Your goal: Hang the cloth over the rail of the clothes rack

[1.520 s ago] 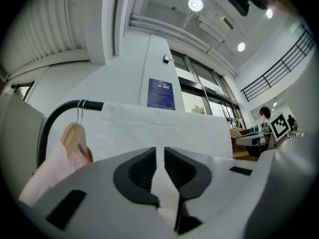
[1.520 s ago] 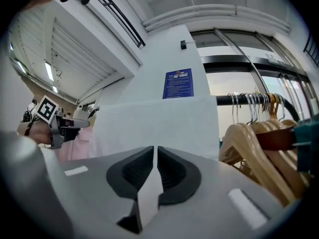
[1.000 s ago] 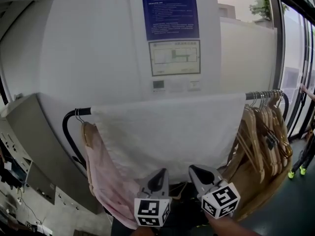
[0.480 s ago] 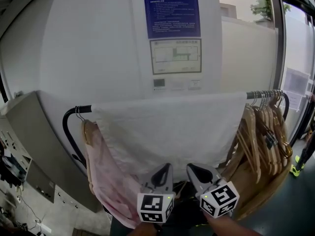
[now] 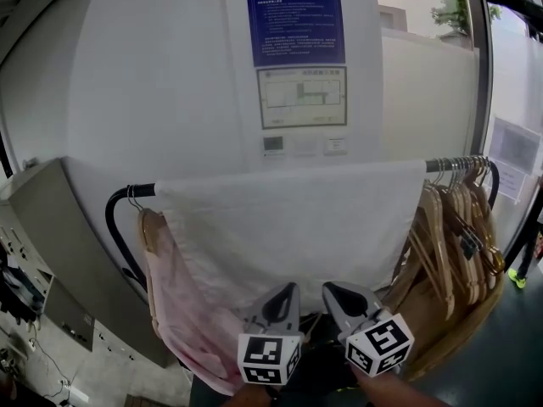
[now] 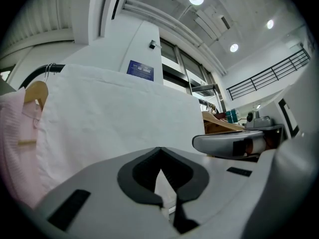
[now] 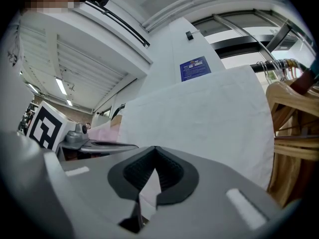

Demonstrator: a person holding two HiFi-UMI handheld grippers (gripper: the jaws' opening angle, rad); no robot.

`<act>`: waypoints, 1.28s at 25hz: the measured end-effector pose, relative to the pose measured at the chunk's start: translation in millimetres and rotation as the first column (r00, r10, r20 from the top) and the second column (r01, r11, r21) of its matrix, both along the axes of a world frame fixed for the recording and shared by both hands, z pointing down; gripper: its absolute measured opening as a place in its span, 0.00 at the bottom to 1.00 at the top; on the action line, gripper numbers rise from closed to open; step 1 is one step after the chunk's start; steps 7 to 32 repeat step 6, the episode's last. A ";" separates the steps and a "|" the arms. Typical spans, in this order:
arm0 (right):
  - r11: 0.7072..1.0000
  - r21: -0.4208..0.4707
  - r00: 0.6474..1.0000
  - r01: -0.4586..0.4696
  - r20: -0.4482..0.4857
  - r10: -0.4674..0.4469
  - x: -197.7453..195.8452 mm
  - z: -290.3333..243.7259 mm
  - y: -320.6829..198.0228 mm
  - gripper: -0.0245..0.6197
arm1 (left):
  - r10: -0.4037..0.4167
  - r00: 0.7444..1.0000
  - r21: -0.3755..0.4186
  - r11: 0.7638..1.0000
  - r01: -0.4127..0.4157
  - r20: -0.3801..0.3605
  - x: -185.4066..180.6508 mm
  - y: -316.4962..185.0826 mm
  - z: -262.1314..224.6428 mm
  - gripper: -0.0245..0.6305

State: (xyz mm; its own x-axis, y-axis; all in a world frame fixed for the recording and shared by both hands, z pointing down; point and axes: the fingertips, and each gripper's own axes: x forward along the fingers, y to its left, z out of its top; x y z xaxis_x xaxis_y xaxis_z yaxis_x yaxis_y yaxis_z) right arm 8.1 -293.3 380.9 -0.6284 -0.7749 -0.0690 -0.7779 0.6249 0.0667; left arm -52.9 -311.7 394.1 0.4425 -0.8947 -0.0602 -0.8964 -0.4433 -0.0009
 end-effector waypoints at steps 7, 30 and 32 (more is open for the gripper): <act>1.000 0.000 1.000 -0.002 0.003 0.002 1.1 -0.3 -2.8 0.04 | 0.004 1.000 -0.005 1.000 -0.004 0.002 1.1 -4.2 1.4 0.04; 1.000 0.000 1.000 -0.002 0.003 0.002 1.1 -0.3 -2.8 0.04 | 0.004 1.000 -0.005 1.000 -0.004 0.002 1.1 -4.2 1.4 0.04; 1.000 0.000 1.000 -0.002 0.003 0.002 1.1 -0.3 -2.8 0.04 | 0.004 1.000 -0.005 1.000 -0.004 0.002 1.1 -4.2 1.4 0.04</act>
